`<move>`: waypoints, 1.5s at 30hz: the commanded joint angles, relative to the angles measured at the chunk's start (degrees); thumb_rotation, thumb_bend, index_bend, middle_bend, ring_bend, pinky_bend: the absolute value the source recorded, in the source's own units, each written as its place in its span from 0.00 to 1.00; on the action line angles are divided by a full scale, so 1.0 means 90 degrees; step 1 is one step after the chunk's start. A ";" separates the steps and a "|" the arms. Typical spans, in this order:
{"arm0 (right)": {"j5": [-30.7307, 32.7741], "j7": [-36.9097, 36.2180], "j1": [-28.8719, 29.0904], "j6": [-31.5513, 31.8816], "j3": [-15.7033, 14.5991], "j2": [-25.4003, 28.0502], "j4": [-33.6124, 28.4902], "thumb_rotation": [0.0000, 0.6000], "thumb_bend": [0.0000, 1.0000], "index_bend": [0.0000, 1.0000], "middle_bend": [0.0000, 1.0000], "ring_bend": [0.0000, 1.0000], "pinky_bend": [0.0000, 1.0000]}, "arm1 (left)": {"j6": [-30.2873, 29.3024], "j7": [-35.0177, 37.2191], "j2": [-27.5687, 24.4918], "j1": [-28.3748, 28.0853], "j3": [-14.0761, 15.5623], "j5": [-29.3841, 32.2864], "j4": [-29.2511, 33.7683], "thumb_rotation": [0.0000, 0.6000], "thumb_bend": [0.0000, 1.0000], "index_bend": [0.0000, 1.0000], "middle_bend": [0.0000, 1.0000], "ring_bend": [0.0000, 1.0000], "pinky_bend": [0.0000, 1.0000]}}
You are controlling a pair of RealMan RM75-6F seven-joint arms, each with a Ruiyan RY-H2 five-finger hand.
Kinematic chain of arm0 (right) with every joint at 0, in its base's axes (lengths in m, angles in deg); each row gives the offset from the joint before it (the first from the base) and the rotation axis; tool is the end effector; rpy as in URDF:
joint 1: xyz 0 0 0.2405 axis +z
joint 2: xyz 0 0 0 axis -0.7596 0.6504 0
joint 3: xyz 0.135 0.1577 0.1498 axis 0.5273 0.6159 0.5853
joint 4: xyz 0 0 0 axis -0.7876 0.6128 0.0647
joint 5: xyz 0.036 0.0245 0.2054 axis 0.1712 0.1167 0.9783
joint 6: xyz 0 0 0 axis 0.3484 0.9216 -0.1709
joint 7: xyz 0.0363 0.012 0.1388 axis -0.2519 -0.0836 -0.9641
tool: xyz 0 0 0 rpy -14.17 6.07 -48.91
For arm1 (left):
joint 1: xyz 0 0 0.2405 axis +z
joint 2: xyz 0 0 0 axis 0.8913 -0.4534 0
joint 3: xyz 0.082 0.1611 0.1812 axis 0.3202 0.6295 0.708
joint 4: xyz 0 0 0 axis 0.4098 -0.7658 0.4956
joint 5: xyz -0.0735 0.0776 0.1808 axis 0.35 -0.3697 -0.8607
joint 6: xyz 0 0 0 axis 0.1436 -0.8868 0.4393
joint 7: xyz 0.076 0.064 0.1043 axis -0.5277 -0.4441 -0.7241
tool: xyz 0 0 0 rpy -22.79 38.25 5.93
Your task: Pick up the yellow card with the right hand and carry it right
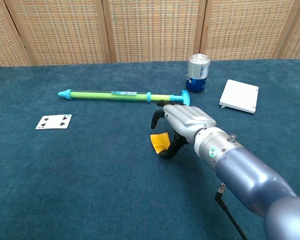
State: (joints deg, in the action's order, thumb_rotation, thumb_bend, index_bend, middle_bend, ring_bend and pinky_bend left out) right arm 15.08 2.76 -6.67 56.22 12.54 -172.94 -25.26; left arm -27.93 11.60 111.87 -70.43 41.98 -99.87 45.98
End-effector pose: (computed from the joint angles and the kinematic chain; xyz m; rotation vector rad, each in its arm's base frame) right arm -0.0867 -0.3145 -0.1306 1.7118 -1.1057 0.9920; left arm -0.3216 0.1943 0.1413 -1.4139 -0.9289 -0.8359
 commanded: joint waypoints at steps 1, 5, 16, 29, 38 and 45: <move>0.0041 -0.0068 0.0043 -0.0079 0.0059 -0.0055 0.0141 1.00 0.32 0.36 0.00 0.00 0.00 | 0.0003 0.0006 0.0003 -0.0005 -0.0002 -0.0004 -0.0005 1.00 0.17 0.00 0.00 0.00 0.00; 0.0055 -0.0116 0.0075 -0.0114 0.0116 -0.0077 0.0268 1.00 0.32 0.37 0.00 0.00 0.00 | 0.0014 0.0010 0.0009 -0.0010 0.0010 -0.0018 -0.0011 1.00 0.17 0.00 0.00 0.00 0.00; 0.0115 -0.0136 0.0110 -0.0175 0.0167 -0.0125 0.0435 1.00 0.47 0.43 0.00 0.00 0.00 | 0.0003 0.0038 0.0003 -0.0005 0.0012 -0.0028 -0.0010 1.00 0.17 0.00 0.00 0.00 0.00; 0.0178 -0.0138 0.0072 -0.0242 0.0124 -0.0120 0.0436 1.00 0.48 0.54 0.04 0.00 0.00 | 0.0018 0.0084 -0.0012 -0.0012 0.0029 -0.0055 0.0002 1.00 0.17 0.00 0.00 0.00 0.00; 0.0240 -0.0085 0.0086 -0.0289 0.0144 -0.0099 0.0397 1.00 0.55 0.58 0.06 0.00 0.00 | 0.0022 0.0123 -0.0019 -0.0015 0.0031 -0.0061 -0.0006 1.00 0.17 0.00 0.00 0.00 0.00; 0.0293 -0.0043 0.0092 -0.0311 0.0153 -0.0079 0.0366 1.00 0.57 0.60 0.08 0.00 0.00 | 0.0026 0.0140 -0.0023 -0.0017 0.0034 -0.0067 -0.0001 1.00 0.17 0.00 0.00 0.00 0.00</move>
State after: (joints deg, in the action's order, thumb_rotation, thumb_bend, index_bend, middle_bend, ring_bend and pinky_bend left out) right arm 17.71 2.37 -5.85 53.42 13.91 -173.65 -21.97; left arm -27.70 12.86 111.67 -70.58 42.28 -100.48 45.97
